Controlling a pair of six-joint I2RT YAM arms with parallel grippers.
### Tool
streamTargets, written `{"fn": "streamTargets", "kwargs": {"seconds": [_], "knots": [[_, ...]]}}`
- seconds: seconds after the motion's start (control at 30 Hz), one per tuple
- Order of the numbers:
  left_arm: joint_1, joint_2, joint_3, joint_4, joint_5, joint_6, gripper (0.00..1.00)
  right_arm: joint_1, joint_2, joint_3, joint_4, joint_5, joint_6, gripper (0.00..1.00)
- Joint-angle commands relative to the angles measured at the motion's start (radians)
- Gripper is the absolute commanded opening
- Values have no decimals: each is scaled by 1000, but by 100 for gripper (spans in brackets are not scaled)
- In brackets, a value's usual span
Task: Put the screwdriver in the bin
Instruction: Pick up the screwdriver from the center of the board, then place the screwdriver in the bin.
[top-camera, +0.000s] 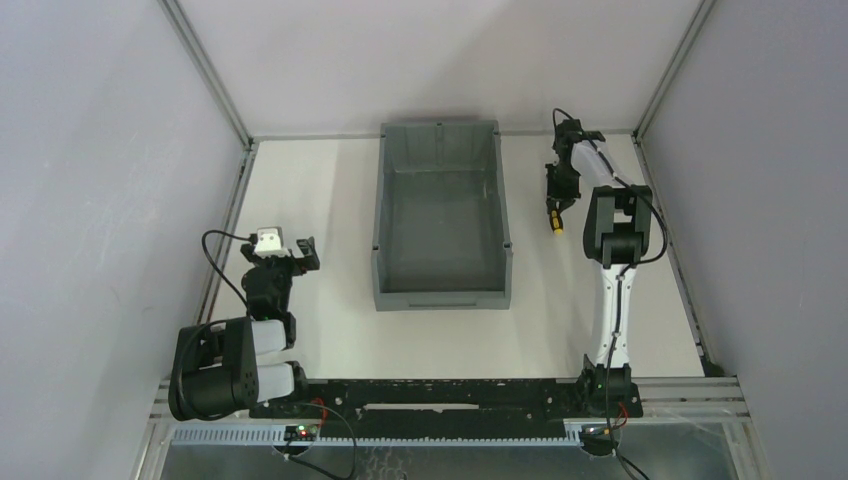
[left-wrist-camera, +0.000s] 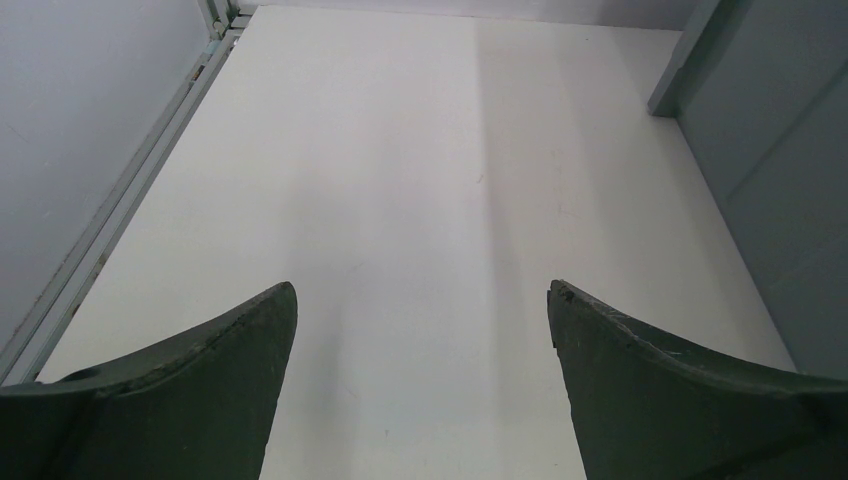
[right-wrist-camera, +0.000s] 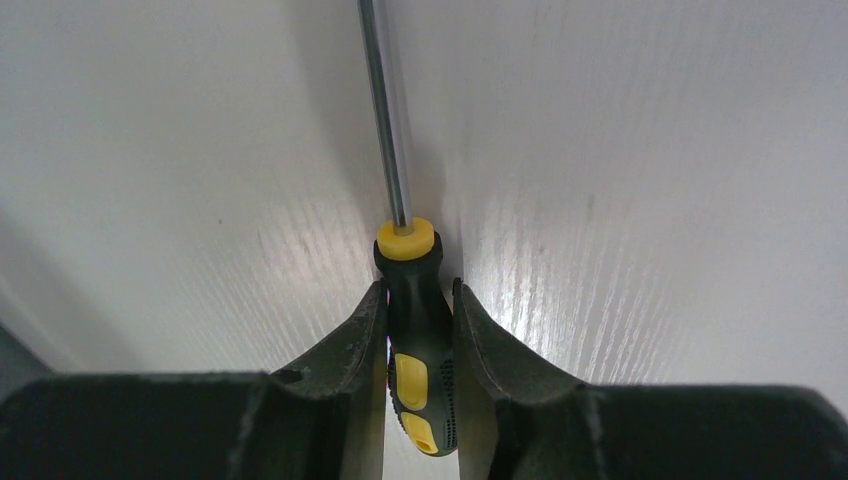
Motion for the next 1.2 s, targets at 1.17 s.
{"fn": "streamTargets", "kwargs": {"seconds": [1.17], "knots": [[-4, -13, 40, 42, -4, -11, 100, -137, -539, -159, 38, -824, 395, 0]]}}
